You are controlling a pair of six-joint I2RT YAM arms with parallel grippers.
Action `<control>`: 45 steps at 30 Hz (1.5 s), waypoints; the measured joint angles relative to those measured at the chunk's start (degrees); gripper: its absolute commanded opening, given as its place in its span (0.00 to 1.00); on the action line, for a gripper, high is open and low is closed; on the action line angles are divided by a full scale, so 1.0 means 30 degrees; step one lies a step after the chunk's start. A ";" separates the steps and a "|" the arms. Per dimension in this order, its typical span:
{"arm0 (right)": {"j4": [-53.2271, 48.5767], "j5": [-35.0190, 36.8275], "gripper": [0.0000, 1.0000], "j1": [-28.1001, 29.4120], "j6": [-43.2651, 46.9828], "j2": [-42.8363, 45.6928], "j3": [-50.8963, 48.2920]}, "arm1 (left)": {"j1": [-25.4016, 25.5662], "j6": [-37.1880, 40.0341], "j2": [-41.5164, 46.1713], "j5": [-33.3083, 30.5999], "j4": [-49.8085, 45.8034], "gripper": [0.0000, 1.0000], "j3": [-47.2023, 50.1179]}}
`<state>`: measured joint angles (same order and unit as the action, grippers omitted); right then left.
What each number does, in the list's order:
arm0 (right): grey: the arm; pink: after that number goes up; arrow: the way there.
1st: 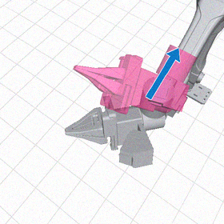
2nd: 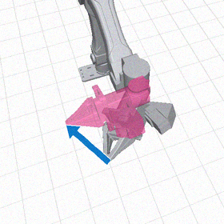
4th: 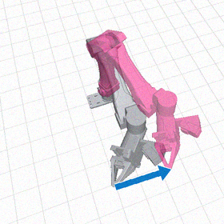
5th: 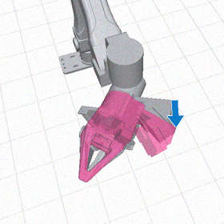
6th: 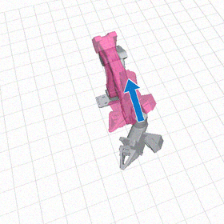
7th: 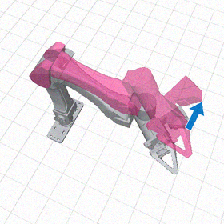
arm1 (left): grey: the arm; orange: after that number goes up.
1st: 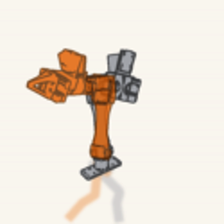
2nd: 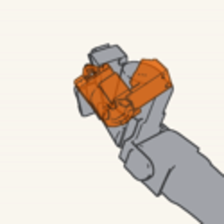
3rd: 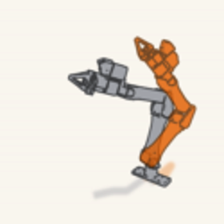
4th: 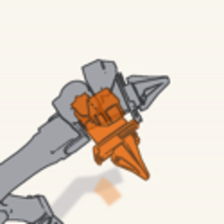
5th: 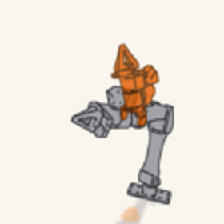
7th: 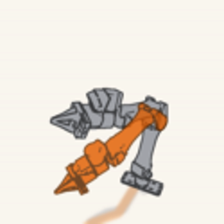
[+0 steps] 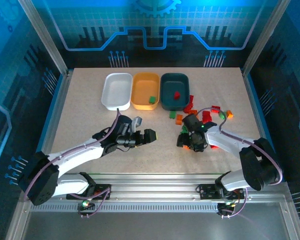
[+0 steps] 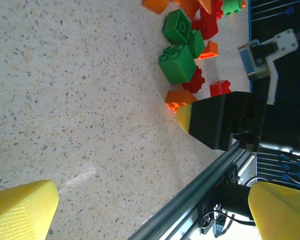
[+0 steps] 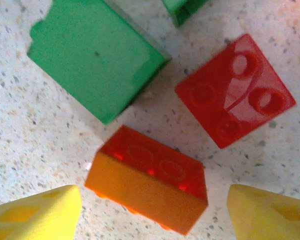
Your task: Sort the legos into containers by color
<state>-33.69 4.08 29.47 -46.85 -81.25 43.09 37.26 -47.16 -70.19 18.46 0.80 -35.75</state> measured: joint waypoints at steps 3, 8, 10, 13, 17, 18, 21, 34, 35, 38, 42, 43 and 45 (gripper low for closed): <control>0.0262 0.0131 0.81 0.0051 -0.0736 -0.0597 0.0452 | 0.0000 0.0255 0.0772 -0.0328 -0.0415 0.99 0.0007; 0.0699 0.0466 0.78 0.0095 -0.2200 -0.1144 0.0685 | -0.0029 0.0342 0.1909 -0.0889 -0.0903 0.99 0.0357; 0.0736 0.0576 0.75 0.0262 -0.2594 -0.1515 0.0991 | -0.0087 0.0342 0.2251 -0.1078 -0.1056 0.99 0.0627; 0.0787 0.0860 0.69 0.0590 -0.3045 -0.2317 0.1668 | -0.0219 0.0342 0.2608 -0.1231 -0.1319 0.99 0.1020; 0.0838 0.1239 0.61 0.0940 -0.3410 -0.3075 0.2076 | -0.0488 0.0350 0.3118 -0.1377 -0.1683 0.99 0.1341; 0.0736 0.1406 0.60 0.1056 -0.3475 -0.3271 0.2193 | -0.0576 0.0350 0.3300 -0.1384 -0.1756 0.99 0.1435; 0.0466 0.1923 0.55 0.1552 -0.3541 -0.3840 0.2747 | -0.0882 0.0393 0.3796 -0.1377 -0.1887 0.99 0.1690; -0.1537 0.4182 0.45 0.4218 -0.2528 -0.3738 0.6288 | -0.4962 0.0831 0.6652 -0.1494 -0.3985 0.99 0.2004; -0.1479 0.4204 0.45 0.4415 -0.2244 -0.3796 0.6958 | -0.5872 0.0750 0.6951 -0.1515 -0.4291 0.99 0.2004; -0.1035 0.4116 0.44 0.4991 -0.1042 -0.4860 0.9981 | -0.8808 0.0335 0.7337 -0.1209 -0.4998 0.99 0.2062; 0.0641 0.3723 0.44 0.5544 0.1027 -0.8510 1.5256 | -1.2677 -0.0845 0.7009 0.0612 -0.4554 0.99 0.3235; 0.0984 0.3519 0.44 0.5603 0.1501 -0.9508 1.6589 | -1.3296 -0.1129 0.6747 0.1086 -0.4401 0.99 0.3563; 0.1421 0.3053 0.44 0.5705 0.2637 -1.1919 1.9759 | -1.4258 -0.1508 0.5982 0.2142 -0.4240 0.99 0.4218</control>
<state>-29.43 13.23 46.59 -38.94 -117.01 102.37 -5.52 -51.68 -52.25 24.88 -11.92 -23.09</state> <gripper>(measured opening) 0.470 0.990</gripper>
